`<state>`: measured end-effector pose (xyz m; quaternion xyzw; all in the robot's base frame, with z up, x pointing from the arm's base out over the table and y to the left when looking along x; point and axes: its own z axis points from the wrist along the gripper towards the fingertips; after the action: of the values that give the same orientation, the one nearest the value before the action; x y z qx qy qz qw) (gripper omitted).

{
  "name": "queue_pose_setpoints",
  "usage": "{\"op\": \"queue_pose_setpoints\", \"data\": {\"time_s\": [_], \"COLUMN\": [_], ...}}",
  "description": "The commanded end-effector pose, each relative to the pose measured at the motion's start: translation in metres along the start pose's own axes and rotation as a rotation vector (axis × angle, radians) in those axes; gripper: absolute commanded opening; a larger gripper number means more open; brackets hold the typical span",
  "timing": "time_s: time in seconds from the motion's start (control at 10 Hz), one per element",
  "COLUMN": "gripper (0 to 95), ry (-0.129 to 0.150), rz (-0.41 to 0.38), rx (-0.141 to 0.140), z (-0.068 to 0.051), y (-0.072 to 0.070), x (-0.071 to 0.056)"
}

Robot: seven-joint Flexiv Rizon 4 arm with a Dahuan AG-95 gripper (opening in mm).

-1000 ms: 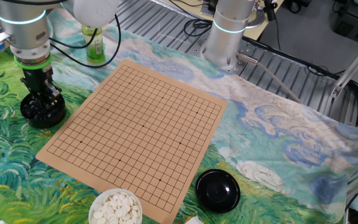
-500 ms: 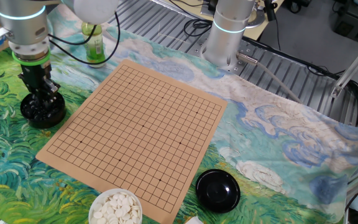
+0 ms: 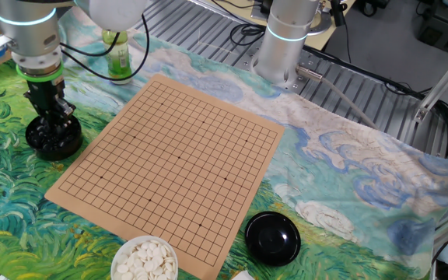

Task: Play the first move as black on the 3-4 point in the upper right corner of the Go board

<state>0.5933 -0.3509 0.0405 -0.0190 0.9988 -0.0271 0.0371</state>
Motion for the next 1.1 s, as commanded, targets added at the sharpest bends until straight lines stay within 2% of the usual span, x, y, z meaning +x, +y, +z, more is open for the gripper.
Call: {"op": "queue_pose_setpoints", "data": {"time_s": [0.1,0.5,1.0,1.1], "gripper": [19.0,19.0,19.0,19.0], "ry": [0.001,-0.001,0.005,0.006], "rz": [0.002,-0.009,-0.007,0.002], "rx": [0.000,0.003,0.002,-0.001], "z": [0.002,0.001,-0.001,0.000], "y": [-0.002,-0.013,-0.014,-0.013], "x": [-0.001,0.001,0.001,0.005]}}
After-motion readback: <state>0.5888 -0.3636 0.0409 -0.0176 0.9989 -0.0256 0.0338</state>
